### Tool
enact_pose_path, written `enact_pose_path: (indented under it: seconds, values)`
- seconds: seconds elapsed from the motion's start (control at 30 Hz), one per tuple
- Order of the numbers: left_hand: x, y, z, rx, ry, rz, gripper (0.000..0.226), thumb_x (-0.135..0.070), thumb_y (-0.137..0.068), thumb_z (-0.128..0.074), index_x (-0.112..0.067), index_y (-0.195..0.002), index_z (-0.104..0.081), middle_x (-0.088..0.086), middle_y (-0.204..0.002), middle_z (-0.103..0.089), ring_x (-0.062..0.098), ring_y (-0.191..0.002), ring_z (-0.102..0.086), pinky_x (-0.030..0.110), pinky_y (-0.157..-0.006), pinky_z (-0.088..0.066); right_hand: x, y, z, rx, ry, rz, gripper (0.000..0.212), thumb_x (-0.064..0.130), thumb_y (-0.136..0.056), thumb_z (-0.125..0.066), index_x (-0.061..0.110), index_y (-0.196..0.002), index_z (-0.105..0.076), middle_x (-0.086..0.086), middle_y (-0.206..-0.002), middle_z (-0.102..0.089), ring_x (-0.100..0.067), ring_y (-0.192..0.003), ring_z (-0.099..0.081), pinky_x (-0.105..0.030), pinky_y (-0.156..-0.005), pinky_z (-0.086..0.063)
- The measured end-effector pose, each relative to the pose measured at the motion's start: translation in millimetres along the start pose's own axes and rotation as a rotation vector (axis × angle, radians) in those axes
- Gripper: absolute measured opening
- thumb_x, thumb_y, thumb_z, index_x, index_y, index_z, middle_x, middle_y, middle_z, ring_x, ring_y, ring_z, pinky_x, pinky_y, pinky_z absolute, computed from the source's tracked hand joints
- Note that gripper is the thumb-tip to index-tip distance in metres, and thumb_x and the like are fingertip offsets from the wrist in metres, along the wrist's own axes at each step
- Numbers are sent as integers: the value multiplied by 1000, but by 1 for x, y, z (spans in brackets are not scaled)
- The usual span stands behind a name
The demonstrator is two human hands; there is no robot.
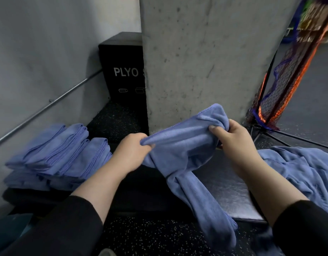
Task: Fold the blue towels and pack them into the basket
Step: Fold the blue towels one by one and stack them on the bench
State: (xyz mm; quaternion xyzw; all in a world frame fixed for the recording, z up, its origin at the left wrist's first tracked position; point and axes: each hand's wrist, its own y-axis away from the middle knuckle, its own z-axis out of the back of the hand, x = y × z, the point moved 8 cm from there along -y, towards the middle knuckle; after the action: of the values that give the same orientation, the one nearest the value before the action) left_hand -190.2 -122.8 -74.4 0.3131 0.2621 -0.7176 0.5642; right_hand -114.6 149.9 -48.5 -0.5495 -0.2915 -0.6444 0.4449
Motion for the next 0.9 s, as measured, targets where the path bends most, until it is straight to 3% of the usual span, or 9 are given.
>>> enact_pose_path:
  seconds: [0.07,0.13,0.2,0.3,0.37,0.47,0.6,0.73,0.9]
  values:
    - [14,5,18,-87,-56,41,34,-19,-93,-57,-23,-61,-48,-5,-59,-52,17,-59,-48,30,-55,-37,10,5,7,-10,145,52,23,33,-89,-69,11,-92,-66,-11,-84,-71,-25,-73,-67,-37,-69,-57]
    - [23,16,34,-153,81,78,27,-15,-96,-56,-20,-70,-58,1,-67,-63,21,-64,-60,34,-58,-46,23,14,13,-17,283,96,23,33,-90,-69,10,-87,-64,-7,-75,-68,-17,-64,-58,-24,-55,-46]
    - [24,31,48,-182,319,109,24,-15,-100,-54,-13,-78,-63,3,-72,-68,22,-70,-67,38,-63,-53,37,23,20,-32,334,109,25,34,-90,-69,11,-83,-64,-6,-72,-67,-15,-62,-55,-29,-55,-42]
    - [8,48,73,-201,449,67,28,-18,-103,-51,-16,-77,-63,-2,-62,-61,19,-62,-62,33,-57,-48,69,37,33,-59,396,138,27,36,-91,-68,13,-78,-63,-2,-66,-61,-14,-58,-51,-30,-52,-41]
    - [-8,56,93,-209,540,28,27,-21,-104,-52,-17,-81,-65,1,-62,-58,18,-55,-56,31,-53,-42,94,48,37,-24,271,134,23,33,-95,-64,12,-87,-67,-4,-74,-63,-16,-63,-56,-30,-48,-48]
    - [-33,64,121,-212,668,4,26,-32,-104,-55,-18,-83,-63,6,-67,-55,15,-47,-47,29,-50,-36,123,63,42,46,-44,47,22,29,-97,-63,11,-108,-67,-10,-105,-66,-24,-93,-65,-38,-61,-62]
    - [-71,76,157,-245,660,-89,28,-33,-105,-51,-19,-83,-61,3,-64,-52,13,-44,-43,22,-42,-33,162,79,63,-18,-40,95,30,26,-96,-66,0,-107,-55,-9,-97,-55,-24,-92,-60,-47,-68,-63]
    - [-103,96,187,-361,458,-190,34,-28,-106,-50,-16,-75,-56,2,-61,-48,9,-41,-43,24,-42,-32,184,95,80,-69,27,177,26,26,-96,-66,5,-107,-55,-8,-100,-59,-23,-92,-61,-36,-58,-61]
    - [-102,104,195,-395,399,-181,38,-34,-101,-56,-14,-69,-48,3,-57,-39,20,-50,-35,30,-50,-29,184,107,92,-73,44,169,19,25,-95,-69,8,-102,-67,-12,-101,-65,-22,-90,-63,-35,-58,-62]
